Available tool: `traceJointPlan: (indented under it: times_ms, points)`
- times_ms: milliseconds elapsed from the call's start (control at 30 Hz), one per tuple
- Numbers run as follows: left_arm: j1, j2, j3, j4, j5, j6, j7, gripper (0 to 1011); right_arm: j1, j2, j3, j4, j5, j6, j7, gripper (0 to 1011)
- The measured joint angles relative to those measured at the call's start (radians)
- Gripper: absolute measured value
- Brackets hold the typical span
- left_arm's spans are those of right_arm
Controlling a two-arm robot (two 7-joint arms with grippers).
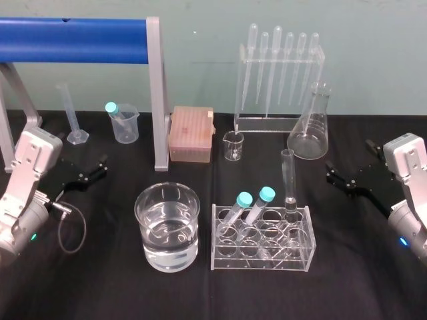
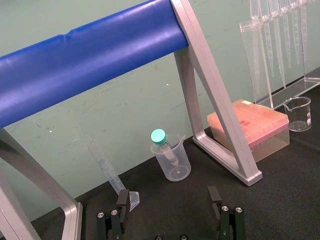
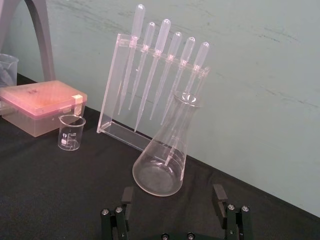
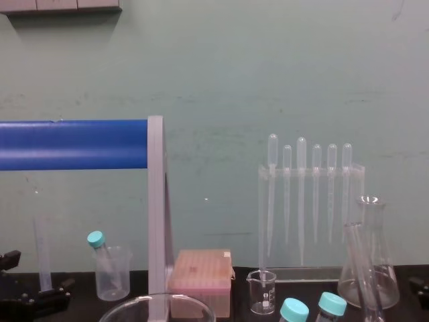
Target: Hold the test tube with one hand and immerse one end into the beaker, then return it to the test tube rack.
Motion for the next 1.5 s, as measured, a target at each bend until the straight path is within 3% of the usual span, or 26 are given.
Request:
traceJointPlan:
  times_ms: [1500]
  points:
    - [0.0,0.0,0.0,0.0,0.0,0.0,0.0,1000,0.0,0.0,0.0,0.0,0.0,0.0,0.0,1004]
